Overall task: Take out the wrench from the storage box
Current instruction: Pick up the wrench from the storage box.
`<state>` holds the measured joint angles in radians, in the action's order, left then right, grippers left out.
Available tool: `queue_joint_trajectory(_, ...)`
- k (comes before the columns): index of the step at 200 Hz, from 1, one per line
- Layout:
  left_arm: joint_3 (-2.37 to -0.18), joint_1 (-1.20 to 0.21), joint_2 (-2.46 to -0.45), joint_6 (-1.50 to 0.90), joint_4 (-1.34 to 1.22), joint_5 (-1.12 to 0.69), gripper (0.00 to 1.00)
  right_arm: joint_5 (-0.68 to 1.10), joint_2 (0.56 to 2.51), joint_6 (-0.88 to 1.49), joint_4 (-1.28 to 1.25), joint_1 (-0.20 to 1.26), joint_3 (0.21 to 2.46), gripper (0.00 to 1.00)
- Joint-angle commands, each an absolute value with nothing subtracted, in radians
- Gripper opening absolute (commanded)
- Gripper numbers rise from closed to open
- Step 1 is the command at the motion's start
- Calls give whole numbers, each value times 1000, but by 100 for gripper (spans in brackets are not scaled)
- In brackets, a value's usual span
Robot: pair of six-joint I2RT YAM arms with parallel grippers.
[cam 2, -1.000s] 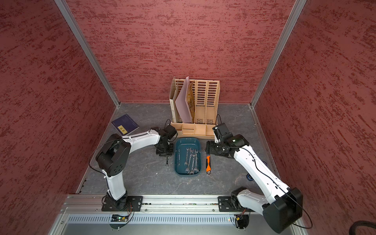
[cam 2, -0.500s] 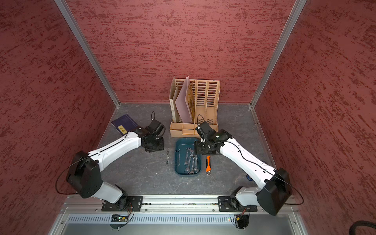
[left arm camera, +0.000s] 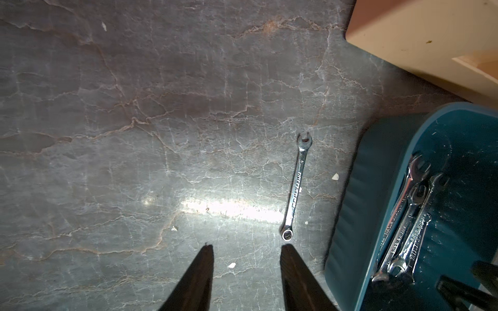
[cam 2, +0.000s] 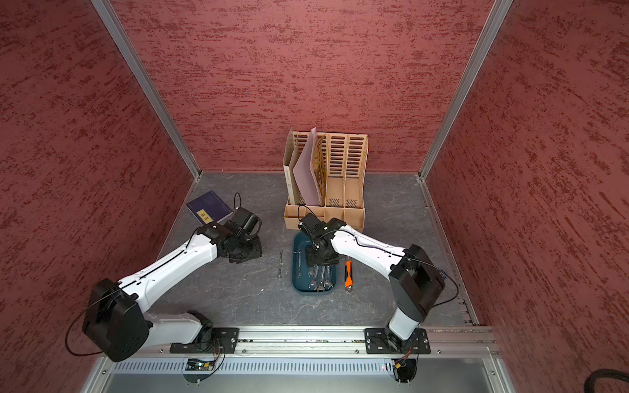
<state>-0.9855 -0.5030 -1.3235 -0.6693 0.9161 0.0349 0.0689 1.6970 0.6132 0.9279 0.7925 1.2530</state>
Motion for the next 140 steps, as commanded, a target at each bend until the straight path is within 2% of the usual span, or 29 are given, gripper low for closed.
queue_joint_trajectory(1,-971,-495,-1313,-681,905,41,44,44,1744,620,873,796,1279,53)
queue_joint_trajectory(9,-970,-494,-1315,-680,903,40,44,39,1765,617,873,796,1285,48)
queue_joint_trajectory(61,-954,-493,-1319,-680,889,33,44,69,1831,600,819,796,1294,38)
queue_joint_trajectory(140,-943,-493,-1325,-682,881,25,44,152,1883,603,738,822,1344,40)
